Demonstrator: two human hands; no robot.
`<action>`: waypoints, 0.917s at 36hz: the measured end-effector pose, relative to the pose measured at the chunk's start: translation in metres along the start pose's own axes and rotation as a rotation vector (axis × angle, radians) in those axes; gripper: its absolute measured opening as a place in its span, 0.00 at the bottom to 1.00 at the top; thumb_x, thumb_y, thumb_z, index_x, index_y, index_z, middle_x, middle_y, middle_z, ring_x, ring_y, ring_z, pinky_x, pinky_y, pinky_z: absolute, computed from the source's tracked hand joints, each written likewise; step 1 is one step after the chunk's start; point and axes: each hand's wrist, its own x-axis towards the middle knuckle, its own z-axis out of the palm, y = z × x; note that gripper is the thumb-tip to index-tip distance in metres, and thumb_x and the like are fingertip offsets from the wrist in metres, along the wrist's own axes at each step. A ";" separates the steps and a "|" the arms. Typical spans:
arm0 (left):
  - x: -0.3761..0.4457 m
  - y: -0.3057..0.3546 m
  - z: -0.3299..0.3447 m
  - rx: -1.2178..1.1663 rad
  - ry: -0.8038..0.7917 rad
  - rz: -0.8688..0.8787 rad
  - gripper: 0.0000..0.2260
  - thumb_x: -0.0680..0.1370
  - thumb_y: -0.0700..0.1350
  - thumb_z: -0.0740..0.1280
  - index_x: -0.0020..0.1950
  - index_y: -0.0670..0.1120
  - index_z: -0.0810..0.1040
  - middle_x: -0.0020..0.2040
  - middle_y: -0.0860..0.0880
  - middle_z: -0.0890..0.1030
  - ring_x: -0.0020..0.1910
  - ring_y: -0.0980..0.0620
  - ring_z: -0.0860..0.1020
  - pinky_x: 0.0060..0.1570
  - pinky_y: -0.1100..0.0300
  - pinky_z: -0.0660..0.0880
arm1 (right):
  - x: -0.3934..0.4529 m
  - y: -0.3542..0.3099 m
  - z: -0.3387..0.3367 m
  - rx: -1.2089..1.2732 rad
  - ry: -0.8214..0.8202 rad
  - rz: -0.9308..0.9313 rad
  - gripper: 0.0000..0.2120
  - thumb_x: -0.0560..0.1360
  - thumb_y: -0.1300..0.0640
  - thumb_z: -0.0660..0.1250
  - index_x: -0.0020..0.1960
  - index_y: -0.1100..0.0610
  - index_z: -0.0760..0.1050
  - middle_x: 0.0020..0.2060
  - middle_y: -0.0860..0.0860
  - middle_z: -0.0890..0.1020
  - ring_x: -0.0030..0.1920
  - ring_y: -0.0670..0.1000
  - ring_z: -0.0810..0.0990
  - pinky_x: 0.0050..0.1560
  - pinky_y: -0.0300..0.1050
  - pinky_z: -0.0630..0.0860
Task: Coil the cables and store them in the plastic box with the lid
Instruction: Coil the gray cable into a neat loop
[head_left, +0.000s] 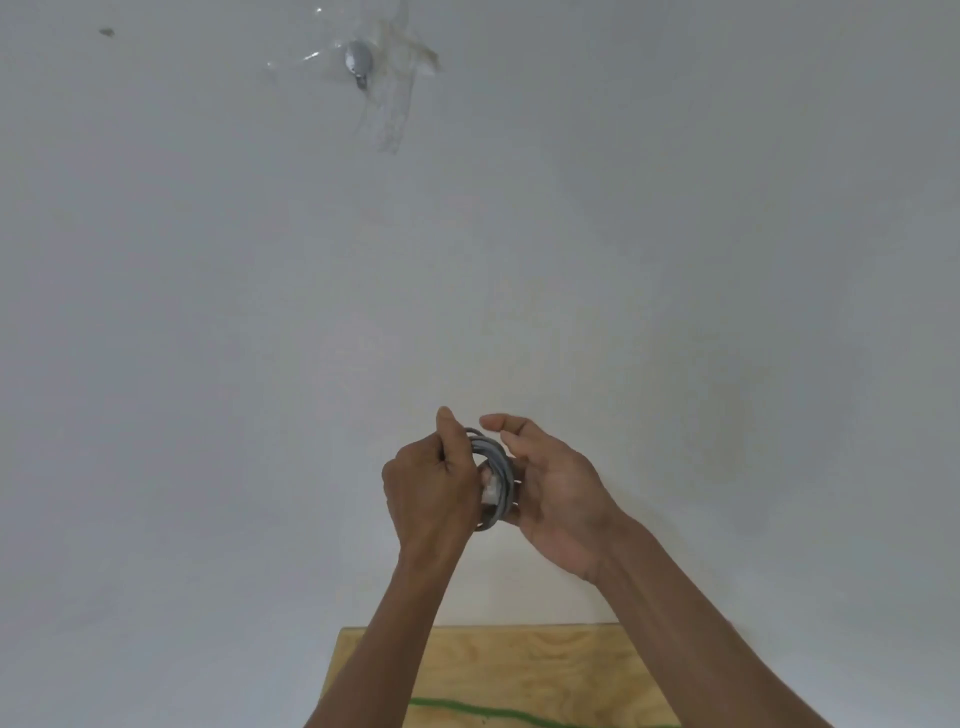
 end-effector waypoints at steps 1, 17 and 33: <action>0.001 -0.001 0.000 0.008 0.010 0.003 0.30 0.84 0.50 0.58 0.22 0.48 0.59 0.16 0.52 0.61 0.20 0.53 0.63 0.27 0.61 0.60 | -0.002 0.000 0.000 0.011 -0.059 -0.016 0.14 0.77 0.62 0.61 0.61 0.54 0.75 0.43 0.60 0.79 0.41 0.55 0.78 0.47 0.53 0.77; 0.015 -0.014 -0.006 -0.071 -0.003 -0.191 0.33 0.80 0.62 0.55 0.28 0.36 0.69 0.23 0.39 0.69 0.24 0.41 0.69 0.31 0.44 0.77 | -0.014 0.010 0.014 -0.847 0.119 -0.515 0.10 0.76 0.57 0.71 0.45 0.41 0.78 0.57 0.44 0.77 0.61 0.44 0.77 0.47 0.43 0.82; 0.010 0.003 -0.014 0.078 0.060 0.005 0.30 0.84 0.53 0.56 0.22 0.45 0.62 0.17 0.51 0.66 0.21 0.52 0.66 0.28 0.60 0.66 | 0.013 -0.012 0.004 -0.017 0.509 -0.444 0.16 0.73 0.59 0.75 0.56 0.53 0.72 0.36 0.57 0.86 0.34 0.53 0.82 0.39 0.43 0.79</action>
